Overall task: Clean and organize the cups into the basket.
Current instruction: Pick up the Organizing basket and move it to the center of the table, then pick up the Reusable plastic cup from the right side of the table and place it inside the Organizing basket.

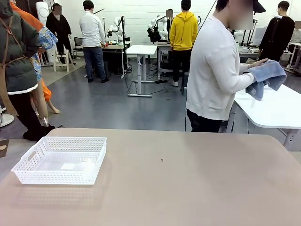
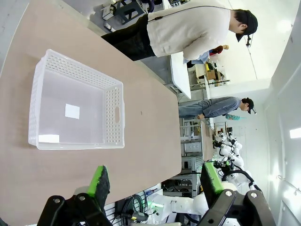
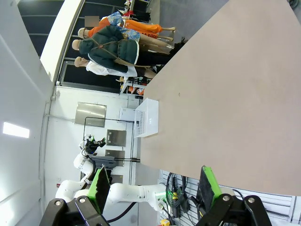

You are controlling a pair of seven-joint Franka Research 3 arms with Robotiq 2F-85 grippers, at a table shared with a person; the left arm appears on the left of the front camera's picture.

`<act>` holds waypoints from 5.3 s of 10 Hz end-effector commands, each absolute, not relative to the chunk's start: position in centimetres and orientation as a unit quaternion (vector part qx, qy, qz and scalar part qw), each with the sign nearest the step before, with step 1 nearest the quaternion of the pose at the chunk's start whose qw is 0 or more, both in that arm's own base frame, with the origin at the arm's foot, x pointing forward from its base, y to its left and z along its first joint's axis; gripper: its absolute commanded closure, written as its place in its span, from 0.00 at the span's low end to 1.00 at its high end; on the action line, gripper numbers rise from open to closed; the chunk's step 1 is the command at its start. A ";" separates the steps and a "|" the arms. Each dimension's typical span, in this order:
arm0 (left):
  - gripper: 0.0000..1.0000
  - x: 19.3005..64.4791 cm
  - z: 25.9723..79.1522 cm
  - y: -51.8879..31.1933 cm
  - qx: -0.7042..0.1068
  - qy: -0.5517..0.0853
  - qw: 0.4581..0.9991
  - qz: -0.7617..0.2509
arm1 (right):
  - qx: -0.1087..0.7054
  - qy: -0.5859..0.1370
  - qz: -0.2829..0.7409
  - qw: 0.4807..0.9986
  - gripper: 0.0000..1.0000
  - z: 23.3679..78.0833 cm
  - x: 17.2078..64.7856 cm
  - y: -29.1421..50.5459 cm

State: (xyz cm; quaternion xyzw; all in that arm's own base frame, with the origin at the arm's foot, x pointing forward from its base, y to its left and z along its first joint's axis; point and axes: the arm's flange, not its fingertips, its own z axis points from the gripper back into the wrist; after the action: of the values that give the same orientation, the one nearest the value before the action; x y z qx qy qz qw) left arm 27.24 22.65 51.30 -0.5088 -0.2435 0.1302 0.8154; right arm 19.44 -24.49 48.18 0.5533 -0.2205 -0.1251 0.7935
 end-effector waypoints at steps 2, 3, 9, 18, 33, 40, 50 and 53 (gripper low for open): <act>0.00 27.3 51.4 22.7 -0.506 -0.246 0.817 0.130 | 0.557 -0.223 -0.121 0.791 0.00 48.3 19.6 -24.4; 0.00 27.3 51.4 22.7 -0.506 -0.246 0.817 0.130 | 0.557 -0.223 -0.121 0.791 0.00 48.3 19.6 -24.4; 0.00 27.3 51.4 22.7 -0.506 -0.246 0.817 0.130 | 0.557 -0.223 -0.121 0.791 0.00 48.3 19.6 -24.4; 0.00 27.3 51.4 22.7 -0.506 -0.246 0.817 0.130 | 0.557 -0.223 -0.121 0.791 0.00 48.3 19.6 -24.4; 0.00 27.3 51.4 22.7 -0.506 -0.246 0.817 0.130 | 0.557 -0.223 -0.121 0.791 0.00 48.3 19.6 -24.4; 0.00 32.7 52.7 22.2 -0.398 -0.088 0.913 0.014 | 0.457 -0.232 0.404 0.758 0.00 45.8 24.2 -24.8; 0.00 36.9 49.0 10.3 -0.065 -0.119 0.989 0.057 | 0.464 -0.305 0.388 0.736 0.00 42.3 28.9 -26.4; 0.00 36.3 48.7 10.8 -0.053 -0.141 0.986 0.067 | 0.454 -0.299 0.401 0.738 0.00 42.0 28.5 -25.7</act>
State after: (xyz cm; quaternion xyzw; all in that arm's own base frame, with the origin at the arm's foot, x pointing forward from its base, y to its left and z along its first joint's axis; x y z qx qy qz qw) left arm 36.83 10.44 48.51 -0.0573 -0.1319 0.0520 0.9882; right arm 28.45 -26.09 41.76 0.4565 -0.3017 0.3901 0.7406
